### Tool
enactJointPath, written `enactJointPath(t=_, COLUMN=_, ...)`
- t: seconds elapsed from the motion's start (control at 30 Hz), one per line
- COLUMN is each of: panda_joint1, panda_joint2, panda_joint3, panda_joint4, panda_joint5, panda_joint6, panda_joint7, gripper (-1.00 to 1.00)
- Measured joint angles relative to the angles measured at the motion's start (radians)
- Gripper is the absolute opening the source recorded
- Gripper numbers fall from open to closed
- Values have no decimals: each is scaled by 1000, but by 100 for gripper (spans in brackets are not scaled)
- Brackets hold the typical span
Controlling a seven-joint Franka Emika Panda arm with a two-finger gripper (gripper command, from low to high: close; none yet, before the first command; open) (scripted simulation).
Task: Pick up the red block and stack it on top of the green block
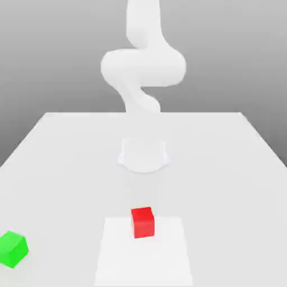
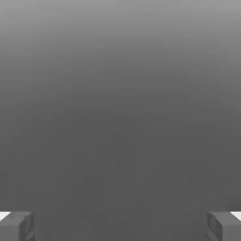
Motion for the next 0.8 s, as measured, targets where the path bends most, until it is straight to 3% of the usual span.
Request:
enactJointPath(t=0.57, panda_joint1=41, panda_joint2=610, panda_joint3=-50, panda_joint4=-501, panda_joint5=-9, panda_joint6=441, panda_joint7=-171, gripper=0)
enactJointPath(t=0.8, panda_joint1=18, panda_joint2=900, panda_joint3=-16, panda_joint4=-501, panda_joint5=38, panda_joint6=680, panda_joint7=-217, gripper=0)
